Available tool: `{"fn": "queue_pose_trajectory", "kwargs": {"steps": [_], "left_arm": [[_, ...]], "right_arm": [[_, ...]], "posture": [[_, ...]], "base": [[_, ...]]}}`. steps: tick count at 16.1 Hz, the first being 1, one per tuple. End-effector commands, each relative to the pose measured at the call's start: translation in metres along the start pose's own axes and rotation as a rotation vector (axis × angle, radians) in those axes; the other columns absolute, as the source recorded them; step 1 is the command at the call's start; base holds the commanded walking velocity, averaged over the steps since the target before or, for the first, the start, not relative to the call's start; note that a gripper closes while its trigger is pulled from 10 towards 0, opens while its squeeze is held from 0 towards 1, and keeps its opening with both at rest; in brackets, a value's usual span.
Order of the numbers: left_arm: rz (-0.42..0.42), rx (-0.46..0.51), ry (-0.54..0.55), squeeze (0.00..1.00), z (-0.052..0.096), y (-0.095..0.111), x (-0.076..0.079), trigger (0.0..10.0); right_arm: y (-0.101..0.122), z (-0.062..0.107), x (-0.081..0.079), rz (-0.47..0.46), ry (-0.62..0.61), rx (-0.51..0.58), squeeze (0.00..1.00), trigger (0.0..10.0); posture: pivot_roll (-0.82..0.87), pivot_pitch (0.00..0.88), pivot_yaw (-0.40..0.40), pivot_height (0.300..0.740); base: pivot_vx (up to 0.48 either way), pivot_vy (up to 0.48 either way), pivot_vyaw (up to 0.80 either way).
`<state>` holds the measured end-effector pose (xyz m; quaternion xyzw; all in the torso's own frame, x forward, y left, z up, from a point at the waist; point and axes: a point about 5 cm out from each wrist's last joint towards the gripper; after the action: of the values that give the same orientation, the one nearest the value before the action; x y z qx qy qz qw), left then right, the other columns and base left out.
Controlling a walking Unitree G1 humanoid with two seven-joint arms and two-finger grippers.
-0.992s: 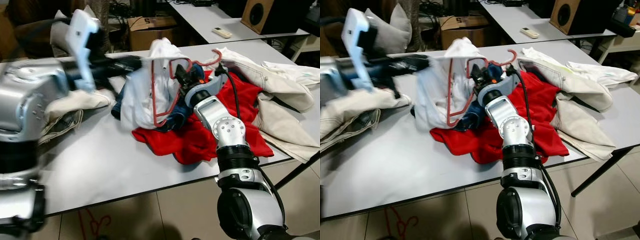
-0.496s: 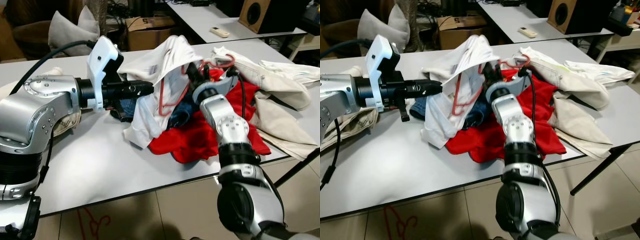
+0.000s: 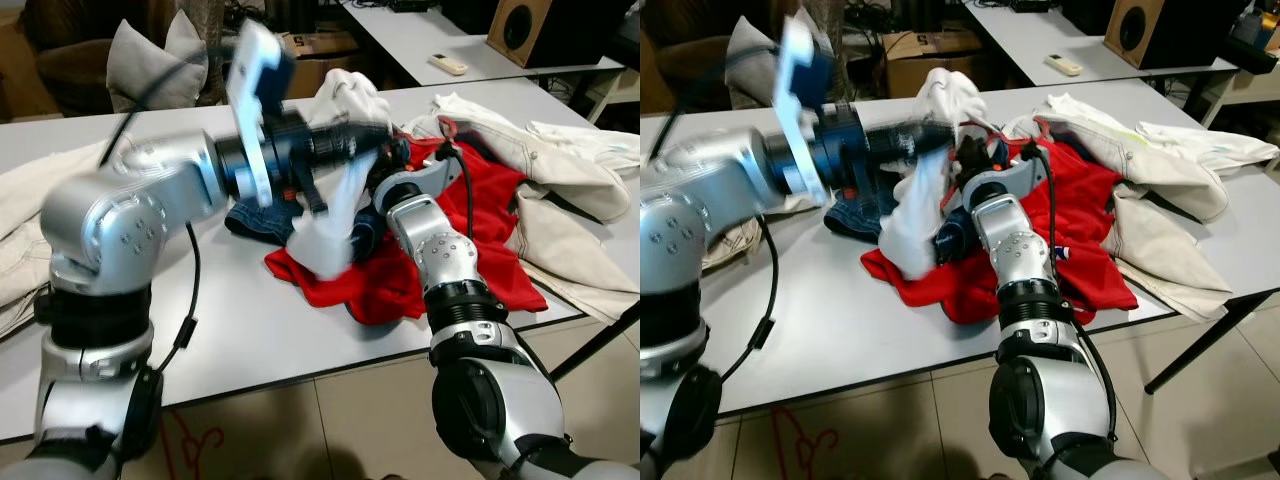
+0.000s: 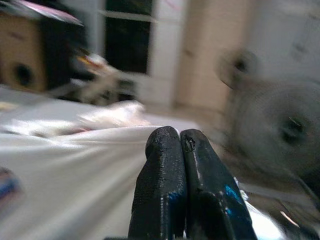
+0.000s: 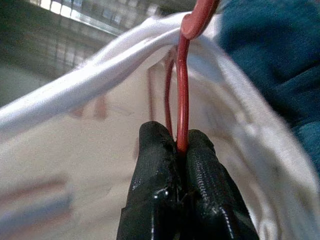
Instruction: Hang hanger
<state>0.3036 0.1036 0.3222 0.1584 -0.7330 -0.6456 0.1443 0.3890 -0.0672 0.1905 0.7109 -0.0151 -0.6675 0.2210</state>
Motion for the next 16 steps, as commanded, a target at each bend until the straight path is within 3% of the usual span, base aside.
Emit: {"fn": "queue_pose_trajectory", "kwargs": {"steps": [1,2,3,4,6,8,11,13,16], "left_arm": [[-0.071,0.062,0.129,0.00,0.012,0.020,-0.018,0.0],[-0.091,0.058,0.168,0.00,0.016,0.022,-0.024,0.0],[-0.132,0.075,0.291,0.00,0.033,0.032,-0.042,0.0],[-0.152,0.077,0.330,0.00,0.040,0.035,-0.047,0.0],[-0.243,-0.010,0.406,0.00,0.057,0.034,-0.055,0.0],[-0.239,-0.063,0.363,0.00,0.062,0.025,-0.051,0.0],[-0.219,-0.120,0.243,0.00,0.063,0.003,-0.030,0.0],[-0.200,-0.131,0.278,0.00,0.072,-0.005,-0.028,0.0],[-0.176,-0.124,0.348,0.00,0.083,-0.015,-0.023,0.0]], "right_arm": [[-0.030,0.002,-0.017,0.014,0.061,-0.097,0.00,10.0],[-0.029,0.004,-0.016,0.036,0.064,-0.103,0.00,10.0],[-0.021,0.015,-0.013,0.011,0.091,-0.118,0.00,10.0],[-0.016,0.020,-0.013,-0.018,0.107,-0.117,0.00,10.0],[0.000,0.030,-0.022,-0.039,0.148,-0.076,0.00,10.0],[0.003,0.036,-0.026,0.056,0.164,-0.087,0.00,10.0],[-0.001,0.049,-0.038,0.065,0.247,-0.159,0.00,10.0],[-0.009,0.053,-0.046,0.098,0.284,-0.194,0.00,10.0],[-0.015,0.060,-0.043,0.148,0.286,-0.243,0.00,10.0]], "posture": [[0.01,0.000,0.023,0.740],[0.00,0.000,0.024,0.740],[-0.01,0.000,0.024,0.740],[-0.02,0.000,0.023,0.740],[-0.02,0.000,0.016,0.740],[-0.03,0.000,0.005,0.740],[-0.03,0.000,-0.012,0.740],[-0.03,0.000,-0.012,0.740],[-0.01,0.000,-0.040,0.740]], "base": [[0.000,0.000,0.00],[0.000,0.000,0.00],[0.000,0.000,0.00],[0.000,0.000,0.00],[0.000,0.000,0.00],[0.000,0.000,0.00],[0.000,0.000,0.00],[0.000,0.000,0.00],[0.000,0.000,0.47]]}}
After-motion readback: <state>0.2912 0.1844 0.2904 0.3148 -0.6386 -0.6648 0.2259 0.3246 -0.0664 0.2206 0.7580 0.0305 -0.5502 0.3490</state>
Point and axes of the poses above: a point about 5 cm out from each wrist's last joint towards the gripper, its own z axis pointing back from the gripper into the wrist, its own y axis along the axis of the wrist's last joint, x = y × z, and after that the axes turned 2 degrees about -z, right-handed
